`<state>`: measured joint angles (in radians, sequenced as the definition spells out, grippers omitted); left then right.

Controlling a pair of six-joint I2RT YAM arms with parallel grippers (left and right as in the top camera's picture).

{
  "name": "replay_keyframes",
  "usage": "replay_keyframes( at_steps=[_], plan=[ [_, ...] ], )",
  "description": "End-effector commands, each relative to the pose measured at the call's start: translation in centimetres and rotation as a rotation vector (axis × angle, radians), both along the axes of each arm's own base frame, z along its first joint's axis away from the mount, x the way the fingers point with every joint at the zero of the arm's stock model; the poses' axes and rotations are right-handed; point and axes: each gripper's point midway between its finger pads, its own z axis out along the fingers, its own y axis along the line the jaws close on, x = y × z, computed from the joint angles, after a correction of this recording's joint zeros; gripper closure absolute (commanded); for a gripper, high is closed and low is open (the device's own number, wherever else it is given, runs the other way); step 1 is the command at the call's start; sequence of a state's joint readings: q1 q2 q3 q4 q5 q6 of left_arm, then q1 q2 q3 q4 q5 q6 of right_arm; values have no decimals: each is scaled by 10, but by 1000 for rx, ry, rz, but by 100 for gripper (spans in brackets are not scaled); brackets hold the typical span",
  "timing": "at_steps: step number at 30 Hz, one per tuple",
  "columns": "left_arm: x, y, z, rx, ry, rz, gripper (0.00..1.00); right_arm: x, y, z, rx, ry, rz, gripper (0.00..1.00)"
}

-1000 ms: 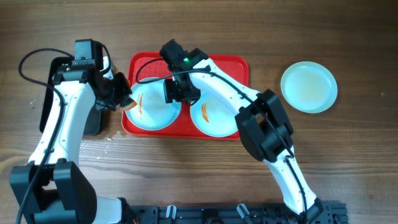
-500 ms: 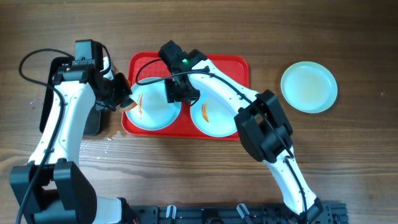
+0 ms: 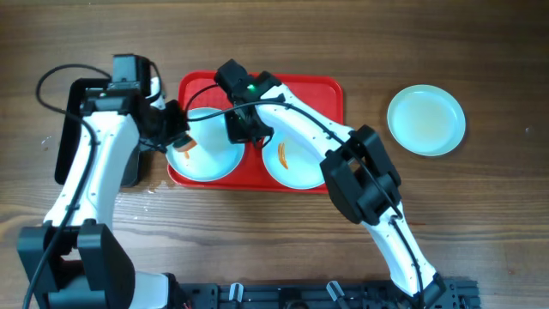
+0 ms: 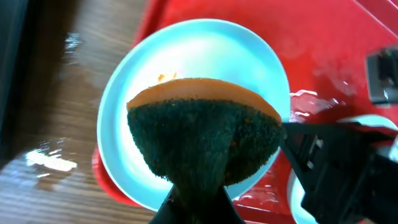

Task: Clean dirty plates on tray and stack at the side
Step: 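Lower the held sponge onto the upper-left plate with the left gripper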

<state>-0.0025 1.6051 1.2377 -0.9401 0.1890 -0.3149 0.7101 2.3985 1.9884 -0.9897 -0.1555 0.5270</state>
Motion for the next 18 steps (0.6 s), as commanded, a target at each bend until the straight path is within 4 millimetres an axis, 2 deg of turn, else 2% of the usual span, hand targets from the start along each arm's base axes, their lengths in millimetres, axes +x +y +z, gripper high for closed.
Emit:
replay_keyframes(
  at_steps=[1,2,5,9,10,11,18],
  plan=[
    [2,-34,3,-19,-42,-111,96,14,-44,-25,-104,43,-72,96],
    [4,-45,3,-20,-56,-144,96,16,-56,-22,-118,62,-93,96],
    [7,-60,1,-22,-69,-182,96,17,-62,-19,-122,67,-99,96],
    [9,-65,-26,-18,-10,-196,96,18,-54,-19,-99,46,-46,96],
    [10,-65,-37,-16,17,-196,96,19,-48,-18,-74,45,-48,96],
    [15,-66,-52,-15,35,-196,96,14,-32,-15,4,76,-24,96],
    [29,-68,-71,-15,21,-195,96,6,-16,-14,39,89,-38,96]
  ],
)
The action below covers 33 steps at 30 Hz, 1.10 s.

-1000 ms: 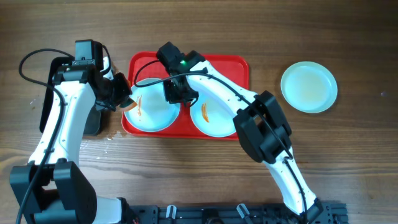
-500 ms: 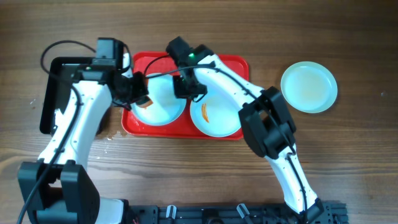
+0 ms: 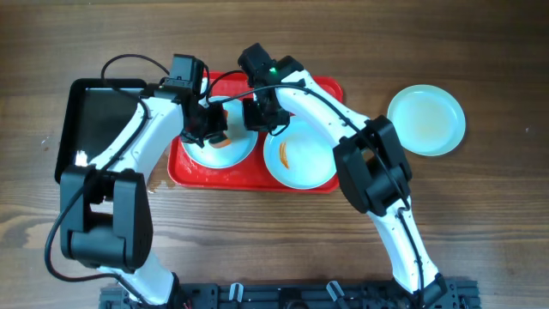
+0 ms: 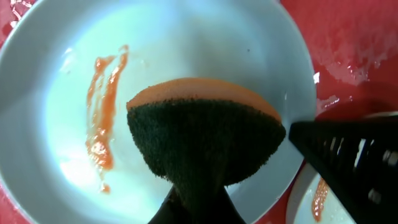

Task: Clean dirty plates on tray and stack at the side
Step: 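Lower the held sponge onto the upper-left plate with the left gripper, then scrub the plate with the sponge while the right gripper steadies it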

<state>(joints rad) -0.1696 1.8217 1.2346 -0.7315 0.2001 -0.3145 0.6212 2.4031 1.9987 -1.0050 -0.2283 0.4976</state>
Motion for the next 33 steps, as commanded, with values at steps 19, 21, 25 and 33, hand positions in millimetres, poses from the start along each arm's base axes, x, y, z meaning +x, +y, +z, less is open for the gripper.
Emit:
replay_keyframes(
  at_steps=[19,21,25,33],
  plan=[
    [-9,21,-56,137,73,2,96,-5,3,-19,-71,-24,3,95],
    [-13,22,-63,139,74,3,96,-5,3,-19,-71,-23,3,96],
    [-15,29,-67,173,74,10,96,-5,3,-19,-71,-24,3,96],
    [-36,92,-69,330,177,125,96,-5,3,-19,-71,-26,8,96]
  ],
)
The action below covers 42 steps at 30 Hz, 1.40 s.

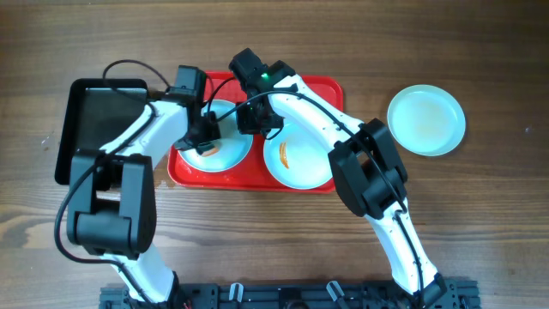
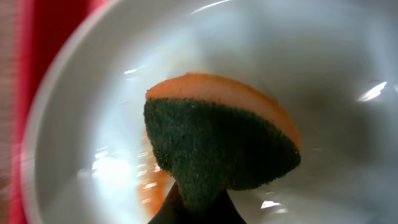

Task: Clean dirty plates on tray and stack at the side
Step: 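Scrub the plate with the sponge while the right gripper steadies it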

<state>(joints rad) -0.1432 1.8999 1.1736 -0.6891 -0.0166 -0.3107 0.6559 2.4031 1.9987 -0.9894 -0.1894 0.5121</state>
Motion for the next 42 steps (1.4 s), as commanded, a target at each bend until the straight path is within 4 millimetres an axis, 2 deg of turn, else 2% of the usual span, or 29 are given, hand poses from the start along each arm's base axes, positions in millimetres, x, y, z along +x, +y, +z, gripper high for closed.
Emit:
replay_keyframes(
  at_steps=[1,3,5,7,12,14,18,24,31,33,37,40,42],
  plan=[
    [-29,52,-23,103,121,96,96,0,-7,-18,-50,6,-8,96],
    [-33,65,-20,99,136,153,96,1,-7,-18,-47,3,-8,96],
    [-31,66,-12,88,115,164,96,1,-6,-18,-45,0,-9,96],
    [-25,58,5,56,62,152,96,2,-6,-18,-42,-3,-9,96],
    [-1,17,59,-91,-131,76,96,3,-5,-18,-39,-6,-9,96],
    [5,6,68,-121,-172,55,96,3,-5,-18,-38,-7,-9,96],
    [5,-3,59,-162,-151,64,96,3,-4,-17,-34,-7,-8,96],
    [7,-27,40,-229,-111,13,96,3,-4,-17,-35,-7,-8,96],
    [18,-45,41,-237,-163,-33,96,4,-3,-17,-30,-10,-16,96],
    [19,-45,37,-236,-160,-34,96,4,-3,-17,-30,-9,-16,96],
    [17,-43,14,-220,-111,-26,96,4,-3,-17,-31,-9,-15,96],
    [17,-25,-8,-110,-85,0,96,4,-3,-17,-31,-9,-15,96],
    [18,-15,-15,-52,-82,13,96,4,-3,-17,-31,-10,-15,96]
  ],
)
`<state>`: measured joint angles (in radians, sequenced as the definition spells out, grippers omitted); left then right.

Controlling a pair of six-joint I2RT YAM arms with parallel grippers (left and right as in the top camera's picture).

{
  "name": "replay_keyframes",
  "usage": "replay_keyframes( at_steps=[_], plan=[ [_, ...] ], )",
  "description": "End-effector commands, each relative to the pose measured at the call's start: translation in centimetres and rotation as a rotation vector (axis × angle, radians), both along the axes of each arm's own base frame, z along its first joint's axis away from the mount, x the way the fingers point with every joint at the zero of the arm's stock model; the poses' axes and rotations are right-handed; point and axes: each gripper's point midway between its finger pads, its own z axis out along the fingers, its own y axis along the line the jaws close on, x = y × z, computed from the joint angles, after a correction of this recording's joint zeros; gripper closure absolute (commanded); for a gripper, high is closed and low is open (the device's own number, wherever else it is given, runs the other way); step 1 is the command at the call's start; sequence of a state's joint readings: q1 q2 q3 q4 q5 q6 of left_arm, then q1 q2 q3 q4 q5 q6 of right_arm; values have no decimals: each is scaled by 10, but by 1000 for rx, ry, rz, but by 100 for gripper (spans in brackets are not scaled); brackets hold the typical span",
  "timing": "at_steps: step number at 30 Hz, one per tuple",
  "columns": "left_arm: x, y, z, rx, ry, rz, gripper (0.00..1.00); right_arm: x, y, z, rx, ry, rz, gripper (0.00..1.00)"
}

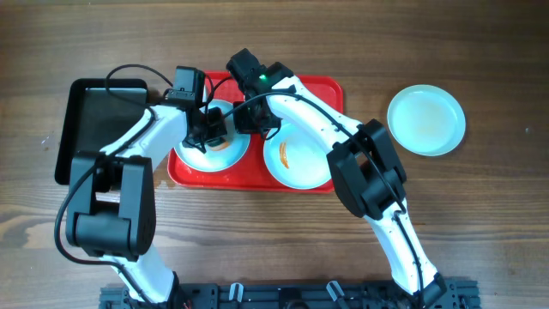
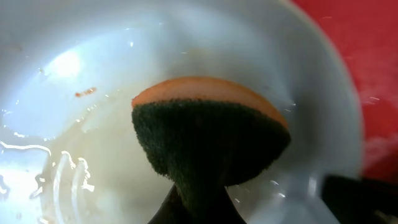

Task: Clean dirty plates on tray and stack at the side
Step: 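Scrub the plate with the sponge while the right gripper steadies it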

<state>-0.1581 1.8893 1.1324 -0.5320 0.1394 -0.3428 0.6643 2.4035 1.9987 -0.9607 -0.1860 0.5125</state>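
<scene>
Two white plates lie on the red tray. The left plate is wet, with a few orange specks on it. My left gripper is shut on a sponge, orange on top and dark green below, pressed into this plate. My right gripper sits at the plate's right rim, and one finger shows there as if clamped on it. The right plate carries an orange streak. A clean plate lies on the table right of the tray.
A black tray lies on the wooden table left of the red tray. Both arms cross over the red tray's back half, and the right arm's body runs over the right plate's near edge.
The sponge was on an orange smear in the left plate. Now it sits a little further right, and the smear is gone, leaving a wet film and a few specks. The right gripper stayed at the rim.
First my left gripper held the sponge above the left plate. Then the sponge was down in the plate beside a long orange streak, with the right gripper at the rim. Later it lay on the streak. Now the plate is wet, with only specks left.
</scene>
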Motion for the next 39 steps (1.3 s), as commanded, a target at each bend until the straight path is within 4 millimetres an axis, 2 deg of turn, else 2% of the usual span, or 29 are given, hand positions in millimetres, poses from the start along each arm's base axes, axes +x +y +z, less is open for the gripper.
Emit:
replay_keyframes(
  at_steps=[1,6,9,11,14,17,22,25,28,34,39],
  plan=[
    [0,28,-19,159,18,44,96,1,-10,-18,-45,15,-23,96],
    [-2,77,-19,334,31,131,96,1,-10,-18,-47,14,-15,96],
    [-21,99,-22,333,116,217,96,1,-10,-18,-46,13,-16,96],
    [-37,104,-23,322,184,287,96,1,-10,-18,-45,12,-16,96],
    [-59,97,-24,287,279,320,96,2,-10,-18,-44,11,-16,96],
    [-65,92,-14,285,287,303,96,1,-10,-18,-44,12,-16,96],
    [-45,76,31,274,111,268,96,3,-9,-18,-40,9,-25,96],
    [-33,76,45,359,17,254,96,3,-9,-18,-40,8,-25,96],
    [-31,64,38,337,25,228,96,3,-9,-18,-40,9,-25,96],
    [-31,0,14,-5,113,138,96,3,-9,-18,-40,9,-24,96],
    [-37,0,-10,13,168,101,96,3,-9,-18,-40,9,-24,96]
  ],
)
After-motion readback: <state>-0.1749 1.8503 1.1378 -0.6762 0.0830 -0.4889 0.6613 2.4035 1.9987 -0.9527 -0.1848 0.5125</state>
